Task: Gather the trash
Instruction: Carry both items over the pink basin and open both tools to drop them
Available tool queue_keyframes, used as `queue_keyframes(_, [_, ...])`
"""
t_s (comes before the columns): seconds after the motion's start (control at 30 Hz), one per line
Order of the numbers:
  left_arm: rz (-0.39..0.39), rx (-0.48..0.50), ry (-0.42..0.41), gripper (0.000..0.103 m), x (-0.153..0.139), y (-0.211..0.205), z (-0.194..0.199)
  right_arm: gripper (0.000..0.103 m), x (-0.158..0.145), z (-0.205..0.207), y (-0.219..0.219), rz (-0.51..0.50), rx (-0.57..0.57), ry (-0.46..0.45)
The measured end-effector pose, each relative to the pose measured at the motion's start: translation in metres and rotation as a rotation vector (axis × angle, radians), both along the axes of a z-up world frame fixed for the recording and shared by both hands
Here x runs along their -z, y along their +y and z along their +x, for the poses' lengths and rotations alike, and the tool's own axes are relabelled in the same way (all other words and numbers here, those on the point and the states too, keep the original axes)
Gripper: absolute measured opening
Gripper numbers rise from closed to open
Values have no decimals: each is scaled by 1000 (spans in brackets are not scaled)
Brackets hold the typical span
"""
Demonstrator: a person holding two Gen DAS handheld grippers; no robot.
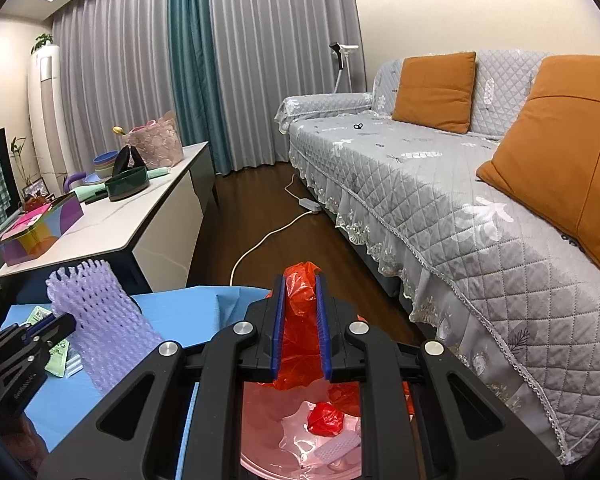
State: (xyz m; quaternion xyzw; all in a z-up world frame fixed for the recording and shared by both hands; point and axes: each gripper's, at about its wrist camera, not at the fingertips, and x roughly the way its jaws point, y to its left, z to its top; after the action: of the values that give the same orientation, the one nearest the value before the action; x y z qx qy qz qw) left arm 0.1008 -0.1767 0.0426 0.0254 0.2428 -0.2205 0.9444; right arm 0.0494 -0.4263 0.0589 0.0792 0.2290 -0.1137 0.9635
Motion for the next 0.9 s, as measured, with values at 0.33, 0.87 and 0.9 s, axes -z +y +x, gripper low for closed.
queue_keyframes(0.33, [9,45,8,11,7,-36,7,15,11,9,-12,48,7,22])
queue_keyframes(0.87, [48,137,56,11,35,-93,22,15,26,18,-26,76,32,65])
queue_keyframes(0.9, [51,142,59,11,37,-96,23,15,27,18,-26,77,32,68])
